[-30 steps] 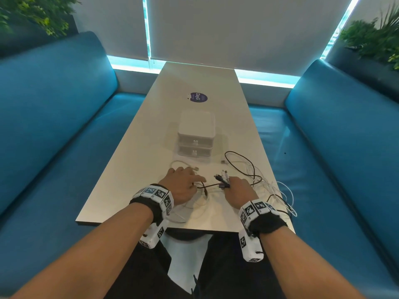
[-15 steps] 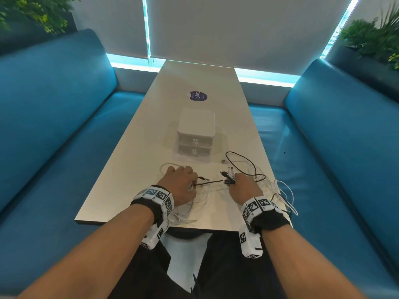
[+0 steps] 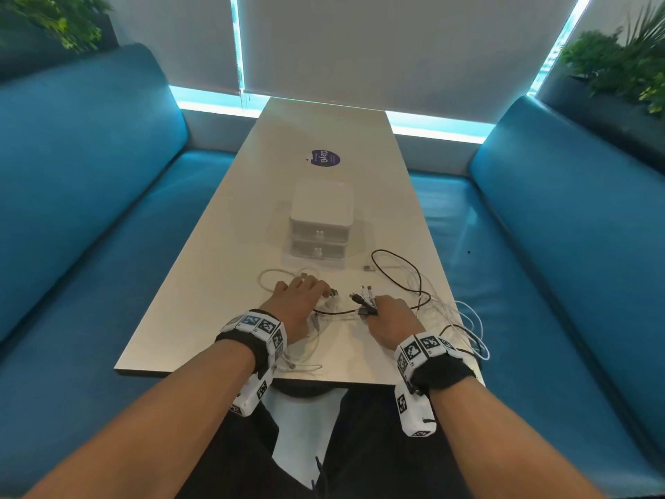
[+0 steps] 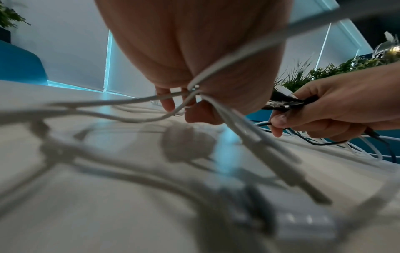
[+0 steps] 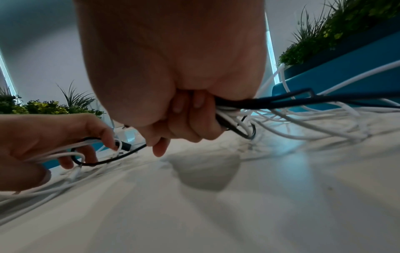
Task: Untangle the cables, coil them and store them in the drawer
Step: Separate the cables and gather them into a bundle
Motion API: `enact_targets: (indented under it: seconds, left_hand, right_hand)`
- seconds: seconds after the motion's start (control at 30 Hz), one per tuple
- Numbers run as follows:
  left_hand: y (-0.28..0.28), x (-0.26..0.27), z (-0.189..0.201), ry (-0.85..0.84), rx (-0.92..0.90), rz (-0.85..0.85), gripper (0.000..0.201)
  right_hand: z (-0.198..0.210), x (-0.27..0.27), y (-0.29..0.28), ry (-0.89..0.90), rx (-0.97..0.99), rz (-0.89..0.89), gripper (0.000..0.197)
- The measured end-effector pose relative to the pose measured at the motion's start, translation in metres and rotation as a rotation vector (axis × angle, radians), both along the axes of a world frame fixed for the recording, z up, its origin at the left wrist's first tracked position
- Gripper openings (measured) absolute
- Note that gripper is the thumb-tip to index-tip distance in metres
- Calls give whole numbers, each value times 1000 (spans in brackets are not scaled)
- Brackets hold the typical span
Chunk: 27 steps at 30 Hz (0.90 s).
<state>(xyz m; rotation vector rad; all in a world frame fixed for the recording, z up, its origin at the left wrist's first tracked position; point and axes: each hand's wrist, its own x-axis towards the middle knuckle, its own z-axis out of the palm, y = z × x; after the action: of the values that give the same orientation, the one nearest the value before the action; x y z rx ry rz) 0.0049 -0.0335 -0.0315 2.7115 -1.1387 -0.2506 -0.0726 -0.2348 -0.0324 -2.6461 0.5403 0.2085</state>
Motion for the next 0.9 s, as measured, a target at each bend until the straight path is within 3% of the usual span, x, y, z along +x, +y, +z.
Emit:
enact_targets:
  seconds: [0.07, 0.23, 0.33, 0.5, 0.63, 0.8, 0.9]
  left_hand:
    - [-2, -1, -4, 14, -32, 9, 59]
    - [-12, 4, -7, 134, -134, 94, 16]
    - [-17, 10, -7, 114, -163, 128, 9]
    - [-18, 13, -5, 146, -181, 155, 28]
    - [-19, 17, -4, 190, -213, 148, 17]
    - [-21, 20, -8, 191, -196, 176, 21]
    - [-22, 20, -8, 286, -239, 229, 23]
  right_hand:
    - [0, 1, -1, -4, 8, -1, 37]
    - [-2, 3, 1, 10, 16, -9, 37]
    - [-4, 3, 2, 6, 15, -6, 38]
    - [-4, 4, 1, 14, 14, -4, 38]
    - [-4, 6, 2, 9, 27, -11, 39]
    - [-3, 9, 2, 1, 6, -25, 36]
    - [-4, 11, 2, 3, -18, -35, 33]
